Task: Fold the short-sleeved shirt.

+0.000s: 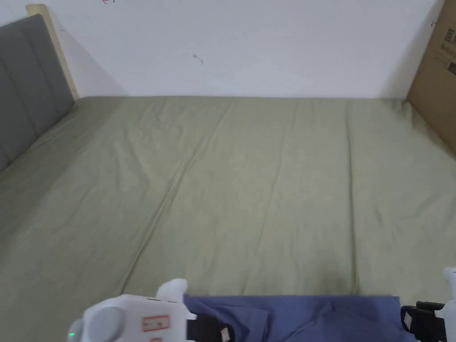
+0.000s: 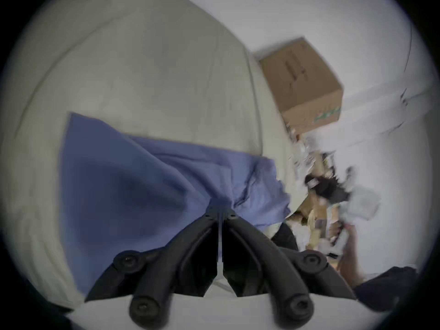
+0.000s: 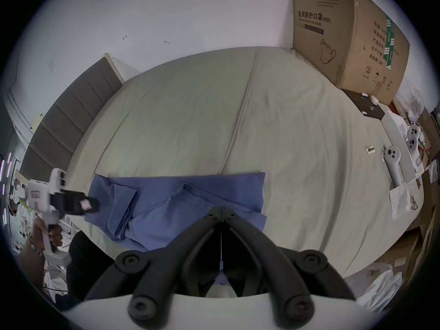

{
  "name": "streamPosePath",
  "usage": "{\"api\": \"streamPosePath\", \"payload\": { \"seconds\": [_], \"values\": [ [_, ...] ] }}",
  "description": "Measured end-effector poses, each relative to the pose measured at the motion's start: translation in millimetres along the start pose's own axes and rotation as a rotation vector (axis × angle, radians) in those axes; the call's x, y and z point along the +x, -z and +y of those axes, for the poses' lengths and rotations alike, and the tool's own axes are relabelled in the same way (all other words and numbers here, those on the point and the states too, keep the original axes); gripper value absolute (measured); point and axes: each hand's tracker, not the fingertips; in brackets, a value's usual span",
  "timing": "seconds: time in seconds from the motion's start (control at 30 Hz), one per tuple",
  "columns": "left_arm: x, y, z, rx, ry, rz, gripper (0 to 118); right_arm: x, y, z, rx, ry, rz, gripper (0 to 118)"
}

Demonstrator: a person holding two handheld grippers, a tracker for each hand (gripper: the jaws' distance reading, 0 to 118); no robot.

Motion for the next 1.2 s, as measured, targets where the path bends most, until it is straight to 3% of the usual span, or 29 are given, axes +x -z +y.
{"api": "streamPosePath", "payload": {
  "seconds": [0.1,0.17,0.2,0.23,0.27,0.3,0.33,0.53,0.6,0.63,0.67,0.7,0.73,0.83,0.87,0.9,1.1,1.2],
  "values": [
    [-40.0,-40.8,19.5,0.109,-0.062,-0.124,5,-3.6,1.7,2.7,-0.005,-0.016,-0.007,0],
    [-66.1,-60.0,29.7,0.156,-0.076,-0.105,9,-4.8,1.3,3.4,-0.007,-0.019,0.000,0],
    [-77.8,-63.3,34.2,0.167,-0.085,-0.083,17,-5.8,0.9,4.0,-0.008,-0.020,0.002,0],
    [-90.0,-64.4,37.9,0.175,-0.092,-0.079,34,-6.9,0.5,4.6,-0.009,-0.021,0.002,0],
    [-103.1,-64.1,41.5,0.163,-0.111,-0.078,62,-6.9,1.1,5.1,-0.009,-0.024,0.004,0],
    [-113.5,-62.8,44.2,0.154,-0.130,-0.071,113,-7.4,0.7,5.4,-0.009,-0.026,0.003,0],
    [-122.9,-57.3,45.3,0.135,-0.143,-0.073,118,-8.1,-0.4,5.6,-0.009,-0.028,0.001,0],
    [-117.1,-1.8,16.5,0.079,-0.290,-0.188,118,-10.2,-6.0,3.1,-0.020,-0.038,-0.016,0],
    [-105.9,21.1,4.0,0.030,-0.303,-0.315,115,-10.5,-5.8,2.1,-0.027,-0.038,-0.027,0],
    [-142.7,30.2,20.3,0.053,-0.272,-0.388,106,-10.8,-5.8,1.6,-0.030,-0.036,-0.028,0],
    [-142.4,40.2,20.0,0.042,-0.277,-0.443,83,-9.1,-4.5,1.3,-0.033,-0.037,-0.026,0],
    [-142.5,50.5,18.0,0.015,-0.310,-0.453,26,-9.7,-4.3,0.8,-0.036,-0.037,-0.024,0],
    [-142.8,57.0,16.7,0.007,-0.312,-0.404,12,-10.9,-4.2,0.3,-0.039,-0.039,-0.022,0],
    [-135.2,65.1,4.5,-0.020,-0.227,-0.043,12,-14.8,-4.2,-0.9,-0.042,-0.048,-0.018,0],
    [-136.0,58.8,5.2,0.033,-0.309,-0.222,12,-15.6,-3.9,-1.0,-0.043,-0.048,-0.014,0],
    [-125.2,50.4,4.6,0.037,-0.308,-0.196,12,-16.4,-3.4,-0.9,-0.045,-0.048,-0.009,0],
    [-55.8,-31.1,21.4,0.086,0.017,0.200,11,-22.4,2.2,1.2,-0.042,-0.059,0.028,0],
    [-20.6,-79.2,19.0,0.192,0.312,0.706,10,-28.5,5.1,1.6,-0.043,-0.077,0.050,0]
  ]
}}
